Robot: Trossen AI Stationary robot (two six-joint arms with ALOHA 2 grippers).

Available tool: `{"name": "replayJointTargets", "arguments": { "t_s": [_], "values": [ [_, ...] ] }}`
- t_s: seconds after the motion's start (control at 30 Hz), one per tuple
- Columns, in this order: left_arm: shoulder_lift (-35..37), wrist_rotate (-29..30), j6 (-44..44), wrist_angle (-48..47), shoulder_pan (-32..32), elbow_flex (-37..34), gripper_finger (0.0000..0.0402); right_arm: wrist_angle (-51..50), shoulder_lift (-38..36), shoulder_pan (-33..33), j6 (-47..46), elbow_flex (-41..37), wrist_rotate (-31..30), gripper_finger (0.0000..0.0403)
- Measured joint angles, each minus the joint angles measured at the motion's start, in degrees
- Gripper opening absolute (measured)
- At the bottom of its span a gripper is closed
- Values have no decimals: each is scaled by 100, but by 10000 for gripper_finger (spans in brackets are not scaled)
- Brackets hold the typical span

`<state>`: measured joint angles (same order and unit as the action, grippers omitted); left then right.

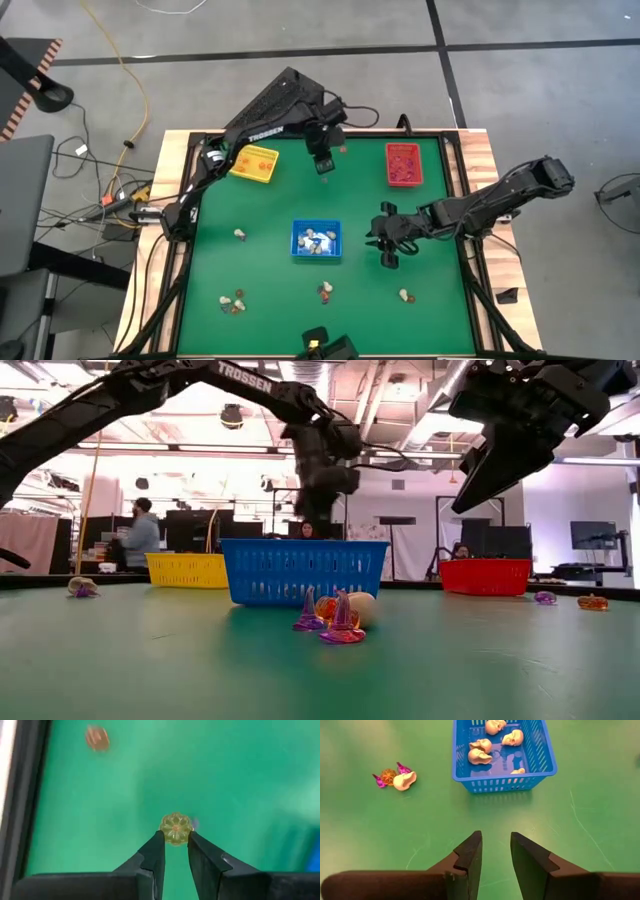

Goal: Sort Halloween decoration
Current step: Put the orange pumpkin toy into the yellow bin

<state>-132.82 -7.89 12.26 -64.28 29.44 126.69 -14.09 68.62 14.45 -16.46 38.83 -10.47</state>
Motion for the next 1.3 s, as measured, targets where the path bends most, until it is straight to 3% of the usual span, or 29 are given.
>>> {"name": "replayJointTargets", "arguments": {
  "t_s": [0.13, 0.3, 0.47, 0.6, 0.73, 0.9, 1.07, 1.3],
  "values": [
    [144, -232, -101, -685, 145, -7, 66, 0, 0, 7, -1, 0, -1, 133],
    [497, -86, -219, -1616, 352, -88, 66, 0, 0, 7, -1, 0, 1, 133],
    [1360, 49, -379, -1586, 639, -1110, 66, -40, 0, 7, 22, 0, 4, 133],
    [2499, 392, -629, -890, 1026, -2674, 66, -64, 0, 7, 160, 0, 6, 133],
    [3395, 399, -899, 546, 1375, -4411, 66, -66, 0, 7, 372, 0, 8, 133],
    [3832, 474, -1018, 1935, 1725, -5974, 66, -45, 0, -6, 495, 0, 8, 133],
    [3843, 430, -1094, 2677, 1835, -6605, 67, -35, 0, -34, 493, 0, 8, 134],
    [3843, 449, -750, 2942, 1819, -6664, 104, 0, 0, -34, 351, 0, 6, 133]
  ]
}}
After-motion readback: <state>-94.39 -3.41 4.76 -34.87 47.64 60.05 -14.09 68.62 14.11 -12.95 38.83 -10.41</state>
